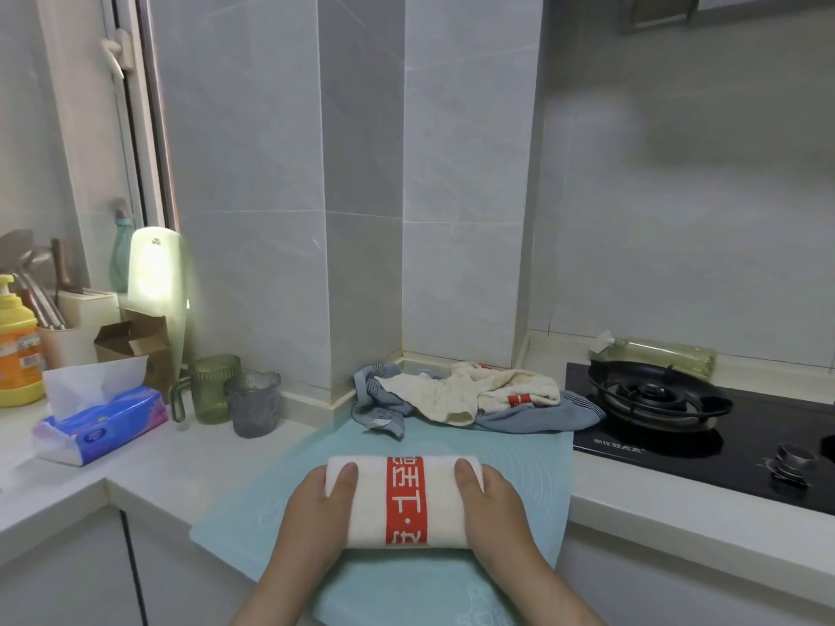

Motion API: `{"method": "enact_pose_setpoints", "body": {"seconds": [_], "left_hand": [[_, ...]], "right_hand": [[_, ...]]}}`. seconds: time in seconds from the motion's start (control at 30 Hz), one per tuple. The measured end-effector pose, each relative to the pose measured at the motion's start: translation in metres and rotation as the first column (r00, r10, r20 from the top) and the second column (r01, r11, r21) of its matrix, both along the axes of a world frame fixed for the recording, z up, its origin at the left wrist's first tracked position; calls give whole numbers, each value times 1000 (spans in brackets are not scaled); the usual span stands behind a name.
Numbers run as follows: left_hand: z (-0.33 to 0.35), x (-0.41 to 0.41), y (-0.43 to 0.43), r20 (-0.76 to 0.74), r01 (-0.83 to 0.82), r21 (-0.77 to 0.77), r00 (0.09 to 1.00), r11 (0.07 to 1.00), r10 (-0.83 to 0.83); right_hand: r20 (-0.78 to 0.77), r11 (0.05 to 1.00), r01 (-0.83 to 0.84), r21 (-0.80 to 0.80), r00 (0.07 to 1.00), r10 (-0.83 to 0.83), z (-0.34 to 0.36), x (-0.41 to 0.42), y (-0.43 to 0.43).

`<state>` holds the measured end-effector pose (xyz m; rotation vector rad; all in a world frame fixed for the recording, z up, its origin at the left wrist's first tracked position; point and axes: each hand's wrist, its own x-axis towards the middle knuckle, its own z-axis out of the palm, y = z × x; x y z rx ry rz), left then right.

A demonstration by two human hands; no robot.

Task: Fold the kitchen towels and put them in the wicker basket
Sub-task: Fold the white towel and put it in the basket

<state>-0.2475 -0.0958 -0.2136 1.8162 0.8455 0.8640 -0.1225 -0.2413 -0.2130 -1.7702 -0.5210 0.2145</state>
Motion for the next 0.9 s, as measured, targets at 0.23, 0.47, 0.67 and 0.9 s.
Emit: {"method": "enact_pose_setpoints", "body": {"seconds": [0.23, 0.47, 0.67, 0.9], "left_hand": [[3, -7, 6, 80, 162, -209, 986, 965, -148], [-7, -8, 25, 149, 216, -292, 973, 932, -178], [-2, -2, 29, 210, 245, -396, 962, 885, -172], [29, 17, 52, 235, 261, -400, 956, 879, -177]], "right_hand": [[-26, 999, -33, -15, 999, 33, -2, 11, 7], [-63, 981, -171, 89, 982, 177, -3, 21, -2], [-230, 967, -167, 190, 950, 210, 1, 42, 5], [-339, 980, -98, 176, 928, 154, 31, 66, 27]]}}
